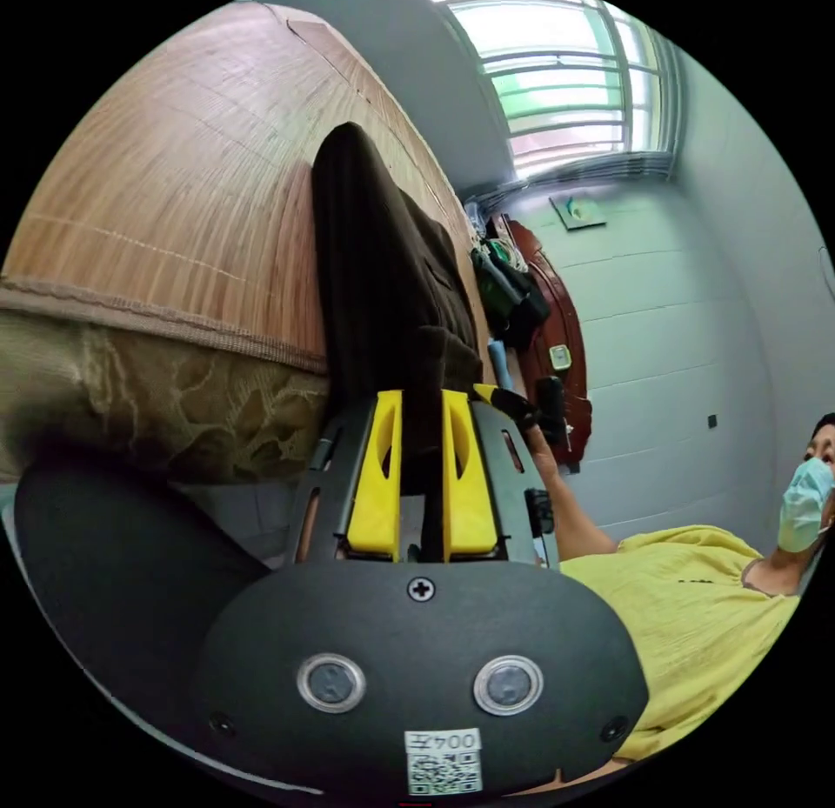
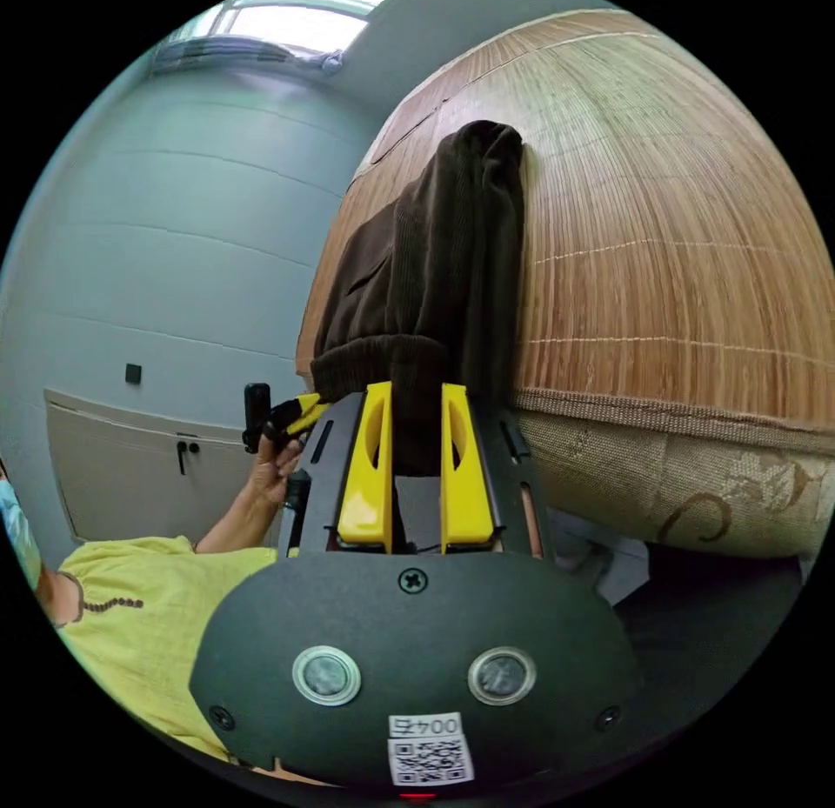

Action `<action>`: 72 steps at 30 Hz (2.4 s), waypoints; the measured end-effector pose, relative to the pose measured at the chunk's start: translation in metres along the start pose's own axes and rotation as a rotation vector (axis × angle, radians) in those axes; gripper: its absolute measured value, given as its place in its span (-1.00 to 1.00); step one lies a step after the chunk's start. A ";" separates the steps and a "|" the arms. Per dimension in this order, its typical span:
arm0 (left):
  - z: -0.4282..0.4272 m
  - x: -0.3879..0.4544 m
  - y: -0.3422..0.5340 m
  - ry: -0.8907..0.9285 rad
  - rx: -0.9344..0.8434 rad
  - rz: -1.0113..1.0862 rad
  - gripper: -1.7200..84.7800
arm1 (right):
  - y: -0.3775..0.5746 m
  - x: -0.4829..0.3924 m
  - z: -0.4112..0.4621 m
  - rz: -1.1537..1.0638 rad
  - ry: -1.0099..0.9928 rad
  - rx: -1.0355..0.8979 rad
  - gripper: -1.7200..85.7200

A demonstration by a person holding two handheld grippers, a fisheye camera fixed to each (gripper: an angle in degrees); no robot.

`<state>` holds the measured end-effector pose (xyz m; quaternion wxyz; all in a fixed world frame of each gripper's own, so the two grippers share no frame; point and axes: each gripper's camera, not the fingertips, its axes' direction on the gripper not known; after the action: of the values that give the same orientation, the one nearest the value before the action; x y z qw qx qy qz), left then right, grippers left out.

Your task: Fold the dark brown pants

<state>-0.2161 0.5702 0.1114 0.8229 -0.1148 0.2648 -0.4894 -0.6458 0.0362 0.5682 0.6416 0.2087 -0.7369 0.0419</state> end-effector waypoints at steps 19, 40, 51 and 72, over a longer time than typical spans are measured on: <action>0.163 0.148 -0.070 -0.648 0.035 0.408 -0.65 | -0.072 -0.046 -0.028 -0.109 0.228 0.128 -0.74; 0.132 0.117 -0.088 -0.427 0.024 0.299 -0.64 | -0.089 0.001 -0.060 -0.063 0.062 0.053 -0.65; -0.012 0.052 0.013 -0.168 0.221 0.040 -0.54 | -0.041 0.062 -0.064 0.064 -0.201 0.102 -0.54; 0.003 -0.020 0.055 -0.072 0.146 -0.388 -0.49 | -0.255 0.061 -0.048 0.020 0.032 0.003 -0.51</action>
<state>-0.1808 0.6142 0.0954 0.7283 -0.1209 0.1721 -0.6522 -0.5149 -0.1952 0.5825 0.6525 0.2019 -0.7285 0.0529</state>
